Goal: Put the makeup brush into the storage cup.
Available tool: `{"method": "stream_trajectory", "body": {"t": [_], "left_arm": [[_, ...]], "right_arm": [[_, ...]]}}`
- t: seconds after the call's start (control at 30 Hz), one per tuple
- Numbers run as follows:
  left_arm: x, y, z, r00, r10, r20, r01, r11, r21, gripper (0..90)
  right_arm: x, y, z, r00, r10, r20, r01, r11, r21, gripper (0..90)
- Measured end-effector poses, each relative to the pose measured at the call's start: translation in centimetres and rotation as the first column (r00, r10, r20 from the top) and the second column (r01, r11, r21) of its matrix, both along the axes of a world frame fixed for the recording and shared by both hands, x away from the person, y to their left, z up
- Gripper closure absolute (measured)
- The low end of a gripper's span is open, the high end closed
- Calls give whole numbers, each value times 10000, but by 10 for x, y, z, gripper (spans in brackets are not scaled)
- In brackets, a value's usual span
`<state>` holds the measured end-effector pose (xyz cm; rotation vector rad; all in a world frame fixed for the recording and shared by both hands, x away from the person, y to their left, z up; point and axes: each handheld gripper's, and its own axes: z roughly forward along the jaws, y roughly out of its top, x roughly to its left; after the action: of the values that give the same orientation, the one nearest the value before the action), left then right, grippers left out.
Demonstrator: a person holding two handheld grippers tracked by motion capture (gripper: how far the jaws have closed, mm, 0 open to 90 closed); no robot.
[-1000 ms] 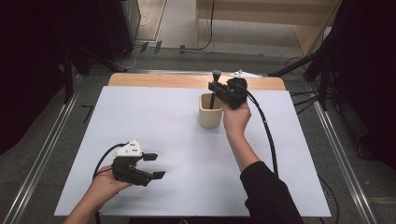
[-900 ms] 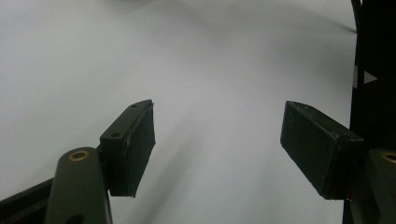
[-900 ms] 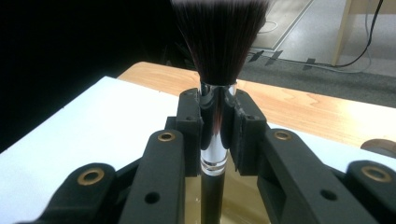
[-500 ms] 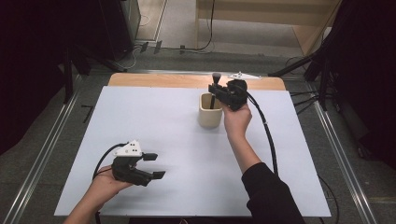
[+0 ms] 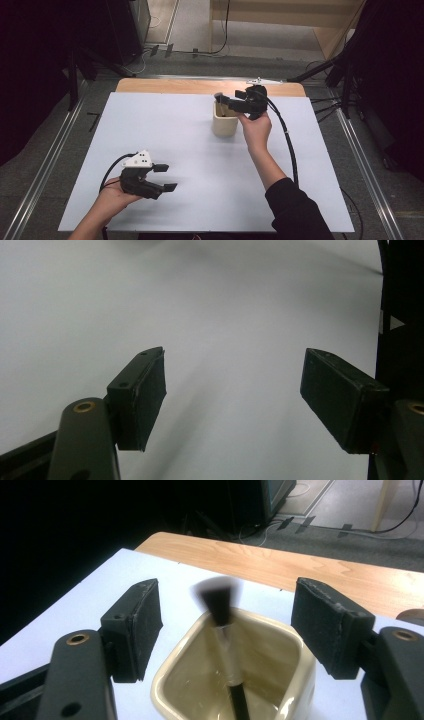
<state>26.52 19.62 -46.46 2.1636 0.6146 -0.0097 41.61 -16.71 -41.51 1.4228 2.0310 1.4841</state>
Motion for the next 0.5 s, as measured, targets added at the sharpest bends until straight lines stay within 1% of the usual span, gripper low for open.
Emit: {"method": "stream_trajectory", "body": {"t": [0.07,0.2,0.27,0.33,0.4,0.5], "left_arm": [[0,0,0,10000,-4,-5,4,10000,21,269],[0,0,0,10000,1,-2,-1,10000,2,269],[0,0,0,10000,9,12,-9,10000,4,269],[0,0,0,10000,12,19,-12,10000,23,269],[0,1,0,10000,19,4,-19,10000,-3,269],[0,1,0,10000,5,4,-5,10000,0,269]], "right_arm": [[-2,-1,1,9999,100,-93,-100,9999,0,290],[-6,-1,3,9993,344,-129,-345,9994,-82,289],[-8,-1,3,9987,479,-159,-479,9989,1,289],[-9,-2,2,9979,574,-289,-574,9983,18,289],[-10,-3,2,9975,617,-357,-621,9980,-122,289],[-12,-5,0,9961,729,-493,-734,9973,-86,289]]}}
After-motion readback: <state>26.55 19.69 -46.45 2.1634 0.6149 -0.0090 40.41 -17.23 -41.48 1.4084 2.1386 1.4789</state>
